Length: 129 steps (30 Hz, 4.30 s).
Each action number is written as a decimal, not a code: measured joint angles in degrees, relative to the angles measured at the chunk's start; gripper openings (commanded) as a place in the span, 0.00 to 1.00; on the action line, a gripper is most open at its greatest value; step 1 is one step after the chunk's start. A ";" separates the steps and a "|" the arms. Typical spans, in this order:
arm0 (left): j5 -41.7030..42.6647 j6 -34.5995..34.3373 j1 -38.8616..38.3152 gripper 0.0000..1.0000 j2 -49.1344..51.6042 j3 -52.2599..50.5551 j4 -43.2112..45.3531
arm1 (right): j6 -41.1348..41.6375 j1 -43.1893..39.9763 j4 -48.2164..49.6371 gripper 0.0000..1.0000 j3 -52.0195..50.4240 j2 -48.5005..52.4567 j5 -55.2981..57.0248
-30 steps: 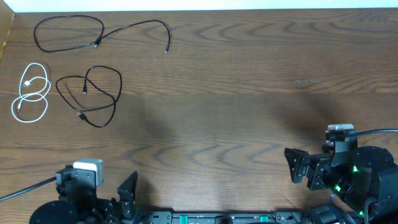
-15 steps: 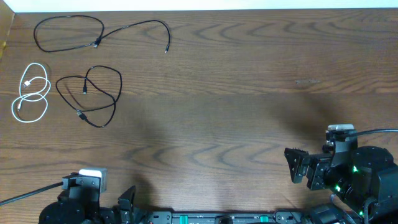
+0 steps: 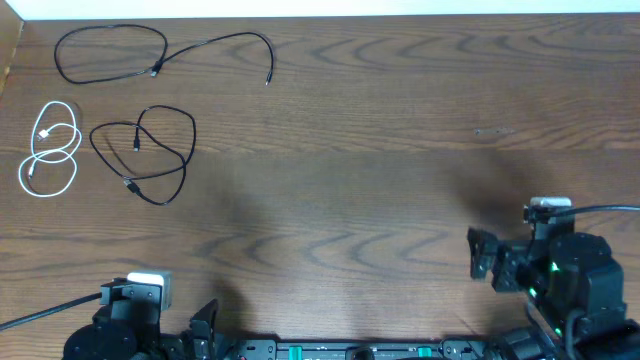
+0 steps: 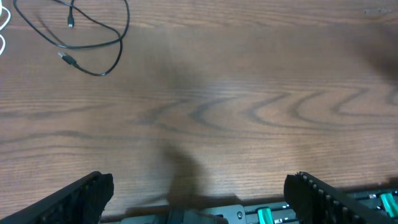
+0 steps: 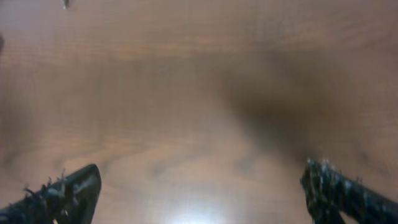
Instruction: Untangle cables
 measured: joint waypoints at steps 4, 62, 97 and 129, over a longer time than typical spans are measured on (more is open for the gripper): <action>-0.15 0.00 0.00 0.93 0.00 -0.04 0.02 | -2.78 -3.54 13.97 0.99 -10.93 -5.11 0.81; -0.17 -0.02 0.00 0.94 0.00 -0.09 0.02 | -16.26 -16.72 56.11 0.99 -49.24 -29.49 -5.16; -0.17 0.00 0.00 0.94 0.00 -0.09 0.04 | -16.46 -16.72 56.15 0.99 -49.24 -29.49 -5.14; 10.58 21.14 15.89 0.98 -12.15 -22.82 32.72 | -16.46 -16.72 56.22 0.99 -49.27 -29.46 -5.25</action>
